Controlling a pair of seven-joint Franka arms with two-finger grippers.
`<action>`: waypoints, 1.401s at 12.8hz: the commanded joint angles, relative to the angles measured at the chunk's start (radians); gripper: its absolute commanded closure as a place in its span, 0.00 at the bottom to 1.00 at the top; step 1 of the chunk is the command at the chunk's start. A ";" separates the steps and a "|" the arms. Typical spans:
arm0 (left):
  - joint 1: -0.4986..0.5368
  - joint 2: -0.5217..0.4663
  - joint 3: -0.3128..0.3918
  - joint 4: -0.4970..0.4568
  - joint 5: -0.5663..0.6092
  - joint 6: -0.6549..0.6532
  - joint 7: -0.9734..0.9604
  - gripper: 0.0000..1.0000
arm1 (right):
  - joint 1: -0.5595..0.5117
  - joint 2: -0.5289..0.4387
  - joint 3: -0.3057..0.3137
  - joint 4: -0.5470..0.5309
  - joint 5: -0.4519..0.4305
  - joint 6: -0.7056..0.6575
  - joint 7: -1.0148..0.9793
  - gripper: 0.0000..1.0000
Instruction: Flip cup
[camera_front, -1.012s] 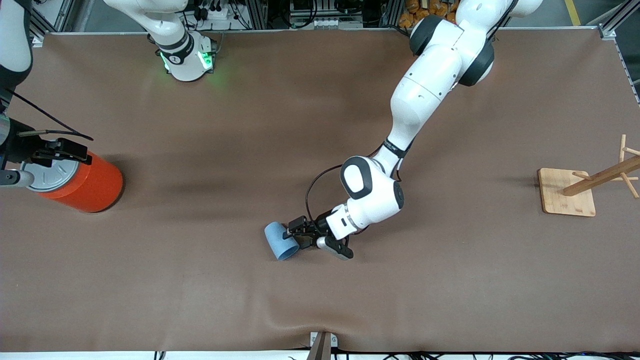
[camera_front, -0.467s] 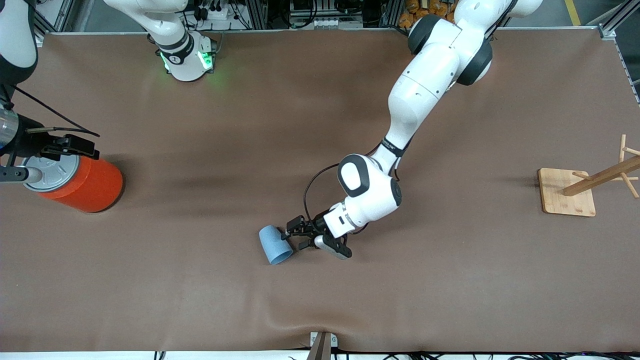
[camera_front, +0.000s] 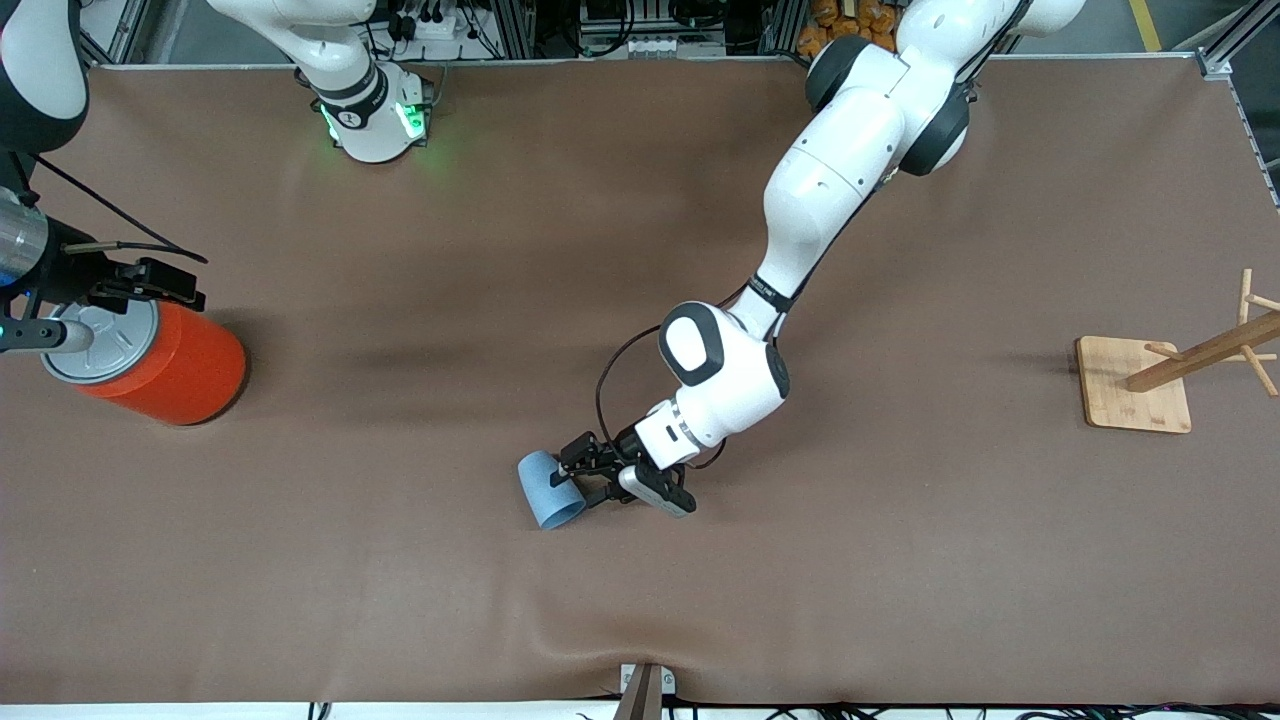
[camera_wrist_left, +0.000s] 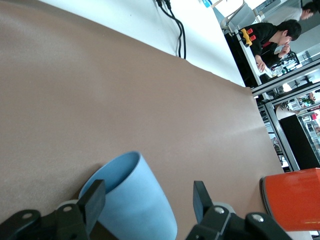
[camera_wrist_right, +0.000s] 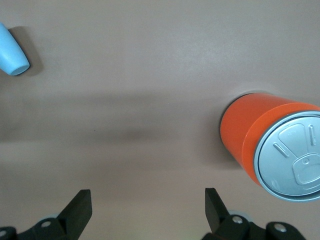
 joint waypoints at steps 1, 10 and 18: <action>-0.016 0.032 0.050 0.066 -0.019 0.012 -0.028 0.21 | 0.004 -0.032 0.000 -0.037 0.015 0.016 0.014 0.00; -0.079 0.062 0.162 0.069 -0.019 0.038 -0.029 0.25 | 0.008 -0.029 0.000 -0.039 0.014 0.016 0.014 0.00; -0.106 0.108 0.167 0.122 -0.021 0.090 -0.060 0.25 | 0.008 -0.029 0.000 -0.039 0.012 0.015 0.014 0.00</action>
